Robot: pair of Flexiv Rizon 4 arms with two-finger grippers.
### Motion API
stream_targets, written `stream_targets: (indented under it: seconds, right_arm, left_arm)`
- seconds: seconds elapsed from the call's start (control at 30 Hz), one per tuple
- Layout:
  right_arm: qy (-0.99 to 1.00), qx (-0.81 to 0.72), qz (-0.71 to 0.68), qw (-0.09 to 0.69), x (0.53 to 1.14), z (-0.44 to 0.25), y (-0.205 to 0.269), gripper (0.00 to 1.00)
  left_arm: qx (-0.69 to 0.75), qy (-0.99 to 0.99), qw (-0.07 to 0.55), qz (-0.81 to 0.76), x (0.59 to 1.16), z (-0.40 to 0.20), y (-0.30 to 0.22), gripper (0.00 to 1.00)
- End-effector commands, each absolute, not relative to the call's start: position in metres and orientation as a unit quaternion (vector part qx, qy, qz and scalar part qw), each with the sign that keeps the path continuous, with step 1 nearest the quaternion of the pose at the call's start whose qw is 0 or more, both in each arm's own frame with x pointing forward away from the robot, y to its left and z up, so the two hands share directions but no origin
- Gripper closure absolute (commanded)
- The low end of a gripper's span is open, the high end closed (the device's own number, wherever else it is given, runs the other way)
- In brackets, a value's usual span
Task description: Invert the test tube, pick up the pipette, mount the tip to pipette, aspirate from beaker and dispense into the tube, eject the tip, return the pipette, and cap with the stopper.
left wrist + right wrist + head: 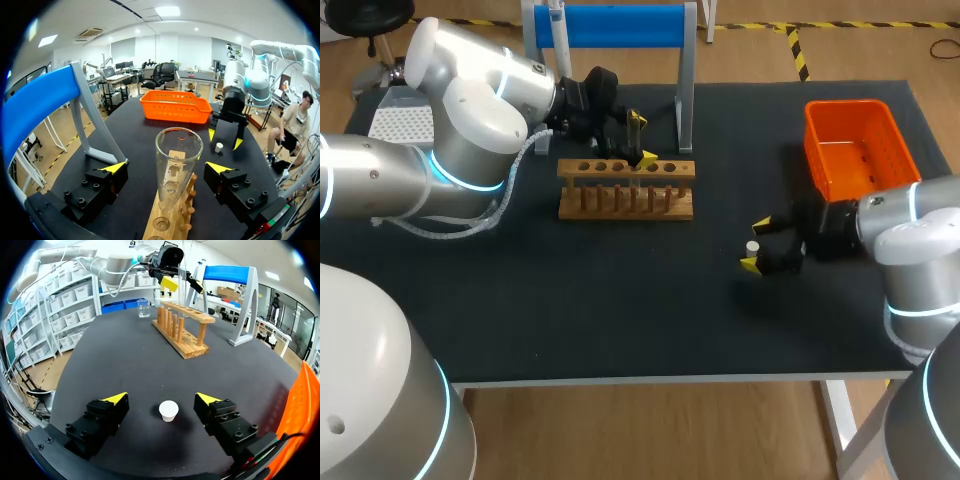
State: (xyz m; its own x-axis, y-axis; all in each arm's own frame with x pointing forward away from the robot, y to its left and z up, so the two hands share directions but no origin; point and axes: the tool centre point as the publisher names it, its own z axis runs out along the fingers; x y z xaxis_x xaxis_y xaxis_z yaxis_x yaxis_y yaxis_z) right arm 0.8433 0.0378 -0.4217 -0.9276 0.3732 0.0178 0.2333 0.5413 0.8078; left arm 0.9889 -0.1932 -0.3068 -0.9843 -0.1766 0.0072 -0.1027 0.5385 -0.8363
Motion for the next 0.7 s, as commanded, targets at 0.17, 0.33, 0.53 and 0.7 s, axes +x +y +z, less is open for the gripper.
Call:
stream_targets:
  seconds: [0.17, 0.33, 0.53, 0.7]
  right_arm:
    - [0.875, 0.177, 0.443, 0.081, 0.8441, -0.4235, 0.0378, 0.29]
    - [0.875, 0.180, 0.442, 0.081, 0.8445, -0.4240, 0.0373, 0.33]
    - [0.876, 0.181, 0.439, 0.080, 0.8454, -0.4253, 0.0370, 0.42]
    - [0.877, 0.182, 0.437, 0.079, 0.8461, -0.4261, 0.0371, 0.47]
  left_arm:
    - [-0.080, 0.877, 0.038, -0.473, 0.9897, -0.3067, -0.1935, 0.00]
    - [-0.080, 0.877, 0.038, -0.473, 0.9897, -0.3067, -0.1935, 0.00]
    - [-0.080, 0.877, 0.038, -0.473, 0.9897, -0.3067, -0.1935, 0.00]
    - [-0.080, 0.877, 0.038, -0.473, 0.9897, -0.3067, -0.1935, 0.00]
